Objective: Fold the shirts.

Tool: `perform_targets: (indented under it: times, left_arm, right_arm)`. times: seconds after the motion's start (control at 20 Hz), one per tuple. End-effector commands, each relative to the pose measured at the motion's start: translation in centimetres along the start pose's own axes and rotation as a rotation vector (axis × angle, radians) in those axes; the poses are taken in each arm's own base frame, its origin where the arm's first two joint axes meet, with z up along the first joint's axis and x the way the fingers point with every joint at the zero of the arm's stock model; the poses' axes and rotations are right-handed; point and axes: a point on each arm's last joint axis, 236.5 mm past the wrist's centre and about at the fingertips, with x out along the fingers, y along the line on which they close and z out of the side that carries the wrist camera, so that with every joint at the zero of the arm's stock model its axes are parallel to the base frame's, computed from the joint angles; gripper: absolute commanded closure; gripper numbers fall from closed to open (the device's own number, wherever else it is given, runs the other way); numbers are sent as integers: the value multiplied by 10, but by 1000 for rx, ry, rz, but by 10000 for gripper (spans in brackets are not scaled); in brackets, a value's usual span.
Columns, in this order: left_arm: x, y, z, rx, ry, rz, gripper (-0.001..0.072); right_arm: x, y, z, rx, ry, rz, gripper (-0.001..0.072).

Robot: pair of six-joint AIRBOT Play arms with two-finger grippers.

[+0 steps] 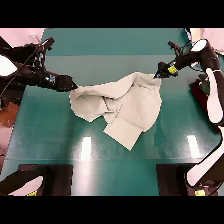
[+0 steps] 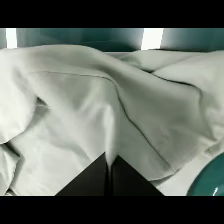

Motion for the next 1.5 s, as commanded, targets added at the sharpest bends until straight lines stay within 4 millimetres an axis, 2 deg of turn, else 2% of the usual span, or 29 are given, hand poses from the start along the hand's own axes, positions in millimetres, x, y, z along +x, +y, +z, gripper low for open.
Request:
perform_targets:
  times: [0.0, 0.05, 0.15, 0.3, 0.45, 0.55, 0.7, 0.8, 0.85, 0.95, 1.0, 1.1, 1.2, 1.3, 1.35, 1.45]
  left_arm:
    - [-9, -5, 11, 20, -29, 3, 685]
    - [-18, -8, 22, 43, -60, 12, 685]
    - [-51, -21, 55, 117, -158, 41, 685]
    - [-137, -64, 105, 259, -376, 78, 685]
    - [-241, -122, 127, 389, -625, 80, 685]
    - [-311, -158, 125, 466, -788, 85, 685]
    - [-395, -201, 102, 536, -1015, 63, 684]
    - [-442, -222, 84, 564, -1161, 45, 685]
    - [-465, -232, 74, 577, -1232, 35, 685]
    - [-497, -246, 55, 572, -1327, 0, 685]
    - [-504, -249, 49, 568, -1348, -12, 685]
    - [-504, -249, 47, 566, -1344, -13, 685]
    - [-488, -235, 56, 547, -1284, 35, 685]
    - [-451, -203, 76, 483, -1155, 118, 685]
    - [-422, -180, 85, 448, -1053, 175, 685]
    - [-351, -127, 95, 379, -810, 271, 685]
  right_arm:
    - [-13, 12, 4, -49, -32, 8, 695]
    - [-28, 19, 11, -63, -80, 3, 695]
    - [-79, 37, 26, -102, -217, -13, 695]
    - [-183, 91, 32, -233, -469, -44, 695]
    - [-300, 156, 16, -374, -751, -77, 695]
    - [-380, 204, -8, -453, -985, -87, 695]
    - [-471, 256, -66, -522, -1297, -83, 695]
    - [-508, 277, -110, -576, -1418, -113, 695]
    - [-521, 282, -131, -597, -1453, -146, 695]
    - [-538, 288, -162, -619, -1502, -198, 696]
    - [-545, 289, -175, -616, -1525, -216, 697]
    - [-555, 287, -189, -578, -1557, -226, 697]
    - [-549, 276, -185, -519, -1522, -233, 697]
    - [-521, 257, -160, -455, -1364, -245, 698]
    - [-499, 244, -145, -418, -1256, -249, 697]
    - [-436, 203, -111, -315, -986, -263, 697]
